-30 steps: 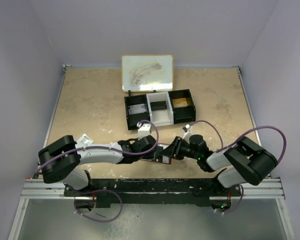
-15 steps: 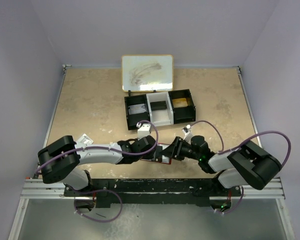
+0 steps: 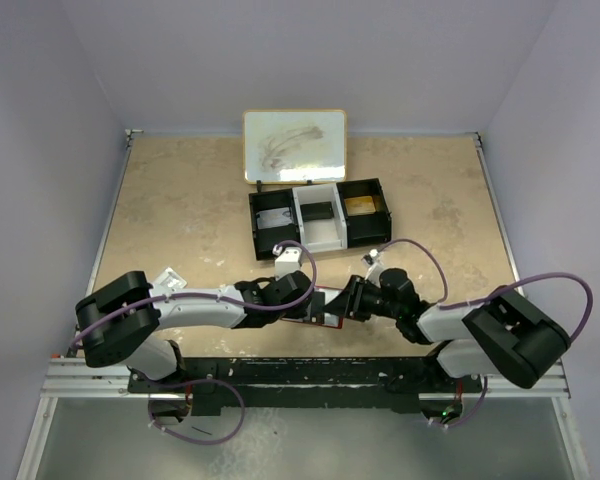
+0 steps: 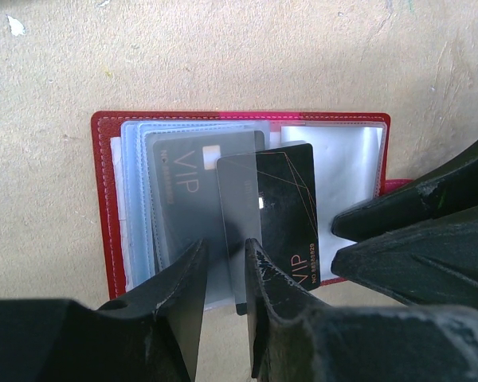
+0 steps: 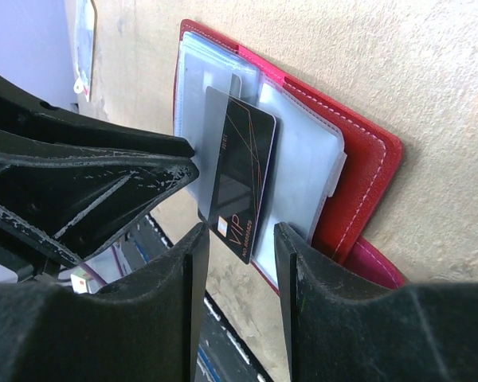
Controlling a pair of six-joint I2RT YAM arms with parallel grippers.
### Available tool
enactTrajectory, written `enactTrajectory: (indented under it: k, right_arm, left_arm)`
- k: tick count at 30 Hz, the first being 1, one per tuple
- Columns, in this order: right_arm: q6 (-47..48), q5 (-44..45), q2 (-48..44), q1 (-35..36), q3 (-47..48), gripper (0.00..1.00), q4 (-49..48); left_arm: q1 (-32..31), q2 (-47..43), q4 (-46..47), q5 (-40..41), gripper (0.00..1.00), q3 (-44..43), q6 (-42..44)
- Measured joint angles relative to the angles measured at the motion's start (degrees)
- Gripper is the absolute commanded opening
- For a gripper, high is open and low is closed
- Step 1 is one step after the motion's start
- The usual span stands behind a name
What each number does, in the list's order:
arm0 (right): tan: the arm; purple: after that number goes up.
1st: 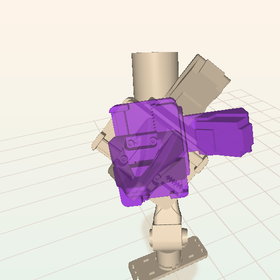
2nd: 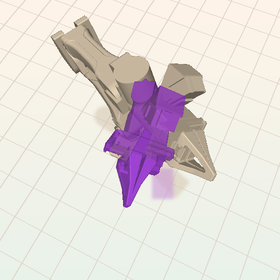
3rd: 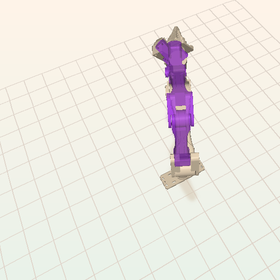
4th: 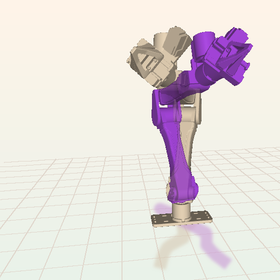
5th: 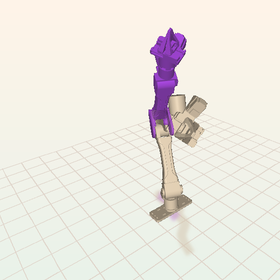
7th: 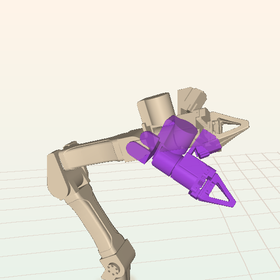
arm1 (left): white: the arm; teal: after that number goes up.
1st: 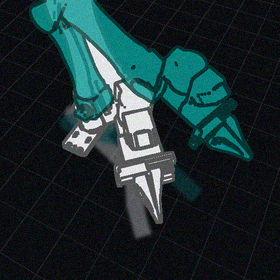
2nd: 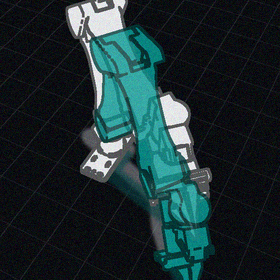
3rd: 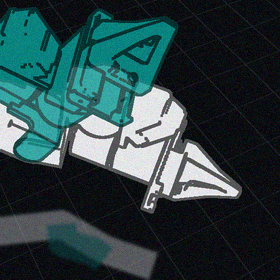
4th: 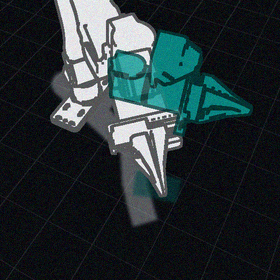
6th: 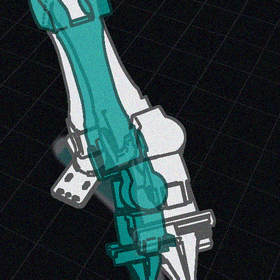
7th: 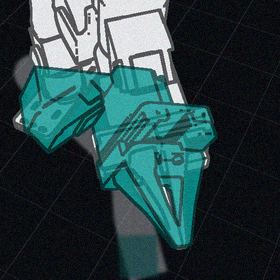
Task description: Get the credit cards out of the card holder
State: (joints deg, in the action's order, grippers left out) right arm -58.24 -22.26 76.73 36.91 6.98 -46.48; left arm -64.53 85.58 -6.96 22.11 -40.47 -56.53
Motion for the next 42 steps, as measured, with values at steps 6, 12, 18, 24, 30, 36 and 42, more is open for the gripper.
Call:
enactTrajectory:
  k: [6, 12, 18, 24, 30, 36, 42]
  right_arm:
    - [0.0, -1.7, 3.6, 0.0, 1.2, 0.36, -2.0]
    - [-0.8, -4.2, 9.1, -0.1, 2.1, 0.33, -7.0]
    - [-3.5, -5.8, 15.7, -0.1, 1.4, 0.26, -16.4]
    - [-7.5, -6.0, 21.4, -0.2, -0.1, 0.22, -25.5]
    - [-9.5, -6.0, 23.6, -0.2, -0.3, 0.23, -28.5]
    - [-10.3, -6.0, 24.2, -0.2, -0.3, 0.19, -29.7]
    - [-10.4, -6.0, 24.2, -0.2, -0.3, 0.04, -29.7]
  left_arm:
    - [0.0, 0.0, 0.1, 0.0, 0.23, 0.1, 0.0]
    - [-0.2, 0.0, 0.0, 0.1, 0.22, 0.1, 0.0]
    - [-0.5, 0.0, 0.0, 0.2, 0.21, 0.1, 0.0]
    - [-0.9, 0.0, 1.0, 0.2, 0.17, 0.7, 0.0]
    - [-1.2, -0.3, 3.0, 0.2, 0.15, 1.8, -0.1]
    - [-1.2, -0.3, 3.2, 0.2, 0.15, 2.0, -0.4]
    - [-1.2, -0.5, 3.3, 0.2, 0.15, 2.3, -0.5]
